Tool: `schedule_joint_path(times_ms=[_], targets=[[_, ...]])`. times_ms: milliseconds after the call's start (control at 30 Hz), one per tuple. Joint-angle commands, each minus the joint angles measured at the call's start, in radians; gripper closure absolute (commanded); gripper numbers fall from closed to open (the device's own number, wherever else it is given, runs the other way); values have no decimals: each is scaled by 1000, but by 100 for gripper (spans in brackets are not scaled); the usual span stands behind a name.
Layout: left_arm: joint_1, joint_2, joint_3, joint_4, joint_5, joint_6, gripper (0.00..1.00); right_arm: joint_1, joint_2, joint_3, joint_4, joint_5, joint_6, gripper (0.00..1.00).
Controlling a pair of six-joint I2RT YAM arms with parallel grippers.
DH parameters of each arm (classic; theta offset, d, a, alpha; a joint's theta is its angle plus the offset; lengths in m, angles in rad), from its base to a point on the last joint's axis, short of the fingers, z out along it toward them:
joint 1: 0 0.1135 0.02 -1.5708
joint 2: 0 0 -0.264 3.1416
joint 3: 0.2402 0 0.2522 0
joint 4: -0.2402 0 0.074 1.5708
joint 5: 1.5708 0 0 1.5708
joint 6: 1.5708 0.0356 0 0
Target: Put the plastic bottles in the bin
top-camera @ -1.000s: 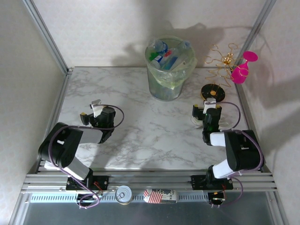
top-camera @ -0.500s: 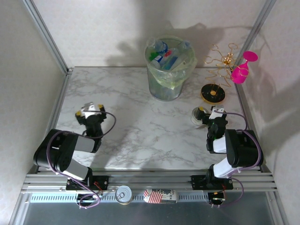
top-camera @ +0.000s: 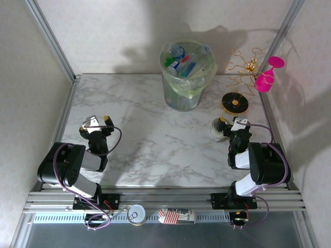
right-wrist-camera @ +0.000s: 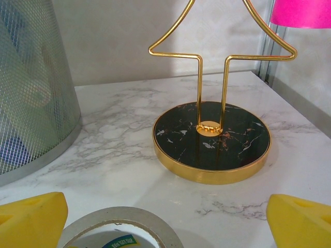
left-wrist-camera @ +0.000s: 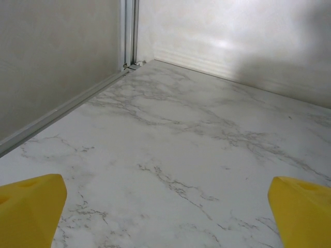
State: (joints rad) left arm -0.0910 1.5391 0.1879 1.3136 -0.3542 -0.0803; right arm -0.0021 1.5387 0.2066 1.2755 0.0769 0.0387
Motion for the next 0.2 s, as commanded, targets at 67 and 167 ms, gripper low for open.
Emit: schedule_joint_path(times_ms=[67,167], targets=[[-9,4,7,44,9,-15,0,12,9,7,29,8,-5,1],[-9,4,9,42,8,-15,0,17,8,4,33,14,-8,1]])
